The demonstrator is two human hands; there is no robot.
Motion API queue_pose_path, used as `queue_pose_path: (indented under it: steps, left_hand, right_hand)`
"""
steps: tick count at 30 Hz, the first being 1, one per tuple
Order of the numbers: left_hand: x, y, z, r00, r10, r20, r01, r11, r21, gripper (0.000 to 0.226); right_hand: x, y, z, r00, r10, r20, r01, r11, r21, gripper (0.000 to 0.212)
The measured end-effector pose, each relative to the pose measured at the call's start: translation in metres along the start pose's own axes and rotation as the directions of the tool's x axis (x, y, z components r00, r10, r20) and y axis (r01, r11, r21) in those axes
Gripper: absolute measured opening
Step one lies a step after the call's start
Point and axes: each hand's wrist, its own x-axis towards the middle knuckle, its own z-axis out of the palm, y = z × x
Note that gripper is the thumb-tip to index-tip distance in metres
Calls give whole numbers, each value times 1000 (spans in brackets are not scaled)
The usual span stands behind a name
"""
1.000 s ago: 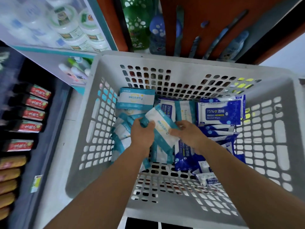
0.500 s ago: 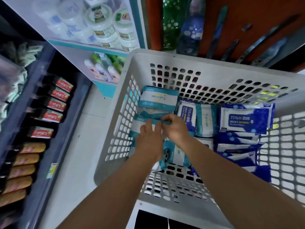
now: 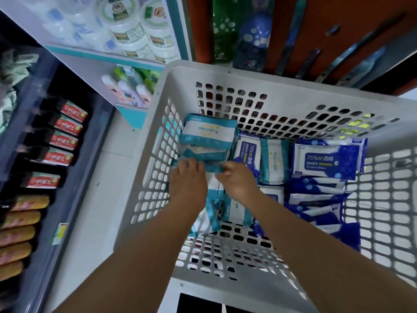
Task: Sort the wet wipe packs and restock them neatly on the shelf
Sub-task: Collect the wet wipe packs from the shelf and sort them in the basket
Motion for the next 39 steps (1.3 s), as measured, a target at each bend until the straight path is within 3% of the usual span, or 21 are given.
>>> queue_pose_path:
  steps: [3, 6, 10, 14, 18, 22, 26, 29, 33, 39]
  left_hand:
    - [3, 14, -5, 998, 46, -43, -49, 996, -76, 81]
    - [8, 38, -8, 982, 159, -105, -180, 957, -230, 78]
    - [23, 75, -4, 962, 269, -40, -262, 880, -395, 71]
    - [40, 96, 3, 970, 229, 79, -181, 902, -393, 74]
    - [49, 103, 10, 967, 164, 194, -77, 917, -391, 75]
    - [51, 107, 18, 972, 123, 202, -22, 897, -441, 77]
    - [55, 110, 20, 971, 84, 226, 46, 857, -513, 76]
    - [58, 112, 21, 985, 56, 165, 64, 764, -642, 71]
    - [61, 110, 22, 996, 7, 93, 74, 548, -833, 66]
    - [61, 113, 14, 994, -79, 71, 94, 333, -938, 58]
  right_hand:
    - [-3, 11, -20, 998, 30, -53, -31, 1000, 0, 36]
    - [-3, 29, -39, 987, 47, -153, -56, 997, -59, 35]
    - [4, 56, -50, 976, 111, -190, -146, 972, -184, 36]
    - [12, 73, -52, 982, 162, -95, -186, 911, -369, 53]
    - [11, 79, -49, 990, 138, -37, -141, 910, -390, 64]
    - [13, 87, -52, 997, 63, -49, -77, 921, -381, 59]
    - [18, 84, -57, 982, 170, -85, -188, 931, -313, 71]
    - [23, 76, -51, 970, 216, -109, -235, 948, -215, 76]
    - [30, 75, -40, 954, 188, -232, -200, 979, -30, 54]
    - [33, 77, -43, 931, 212, -298, -169, 972, 162, 36]
